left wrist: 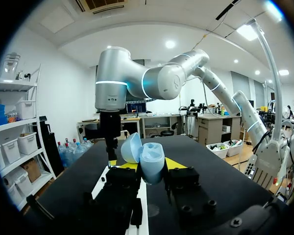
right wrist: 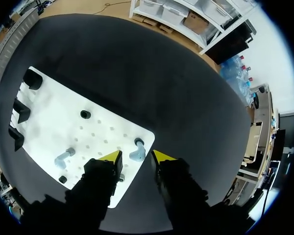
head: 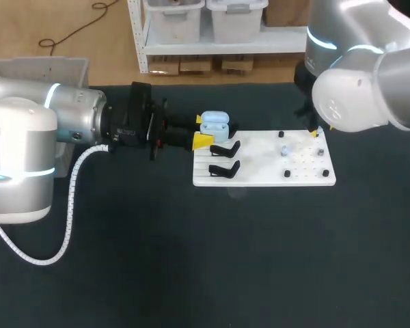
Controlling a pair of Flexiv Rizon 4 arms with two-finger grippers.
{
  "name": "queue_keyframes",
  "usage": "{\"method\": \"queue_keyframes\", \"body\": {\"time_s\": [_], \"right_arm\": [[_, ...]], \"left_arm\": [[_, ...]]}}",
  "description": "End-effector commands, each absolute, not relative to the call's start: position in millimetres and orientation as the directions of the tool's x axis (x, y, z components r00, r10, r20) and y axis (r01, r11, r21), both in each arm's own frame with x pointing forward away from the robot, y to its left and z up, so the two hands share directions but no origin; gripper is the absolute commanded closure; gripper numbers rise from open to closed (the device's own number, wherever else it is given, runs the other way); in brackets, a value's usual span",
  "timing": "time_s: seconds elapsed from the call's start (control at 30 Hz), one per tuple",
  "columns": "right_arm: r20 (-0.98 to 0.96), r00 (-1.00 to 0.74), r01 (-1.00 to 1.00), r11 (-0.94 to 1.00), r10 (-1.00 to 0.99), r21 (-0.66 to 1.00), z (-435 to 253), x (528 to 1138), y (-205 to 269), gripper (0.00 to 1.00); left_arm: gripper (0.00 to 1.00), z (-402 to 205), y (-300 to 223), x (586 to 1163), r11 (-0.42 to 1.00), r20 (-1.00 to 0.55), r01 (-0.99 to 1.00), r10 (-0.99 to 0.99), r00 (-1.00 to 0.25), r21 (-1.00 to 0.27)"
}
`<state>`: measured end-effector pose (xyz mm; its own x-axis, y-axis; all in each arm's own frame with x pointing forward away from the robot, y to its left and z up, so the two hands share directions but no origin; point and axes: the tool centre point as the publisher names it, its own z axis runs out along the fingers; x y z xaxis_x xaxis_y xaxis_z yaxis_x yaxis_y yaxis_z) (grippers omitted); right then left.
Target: Pick up each earbud case from the left stands, insert the matching earbuds, close the lid, and place the case in the box.
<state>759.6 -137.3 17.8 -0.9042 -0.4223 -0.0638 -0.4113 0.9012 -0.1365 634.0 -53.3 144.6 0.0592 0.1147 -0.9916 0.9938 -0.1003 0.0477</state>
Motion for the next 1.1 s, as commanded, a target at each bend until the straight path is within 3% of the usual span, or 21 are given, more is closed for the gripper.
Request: {"method": "queue_keyframes", "body": {"time_s": [0.03, 0.7, 1.1], "right_arm": [[-0.069, -0.905, -0.407, 0.902, -0.419, -0.142, 15.7, 758.0, -137.9, 0.63], [-0.057, -0.901, -0.417, 0.894, -0.431, -0.164, 11.8, 758.8, -136.9, 0.67], [-0.055, -0.9, -0.418, 0.891, -0.433, -0.178, 10.4, 759.8, -137.1, 0.81]], "left_arm": [[1.0, 143.6, -53.1, 633.6, -0.098, -0.992, 0.994, 0.112, 0.062, 0.051], [1.0, 143.6, -53.1, 633.6, -0.098, -0.992, 0.994, 0.112, 0.062, 0.051], [1.0, 143.6, -53.1, 633.6, -0.098, -0.992, 0.994, 0.112, 0.062, 0.051]]}}
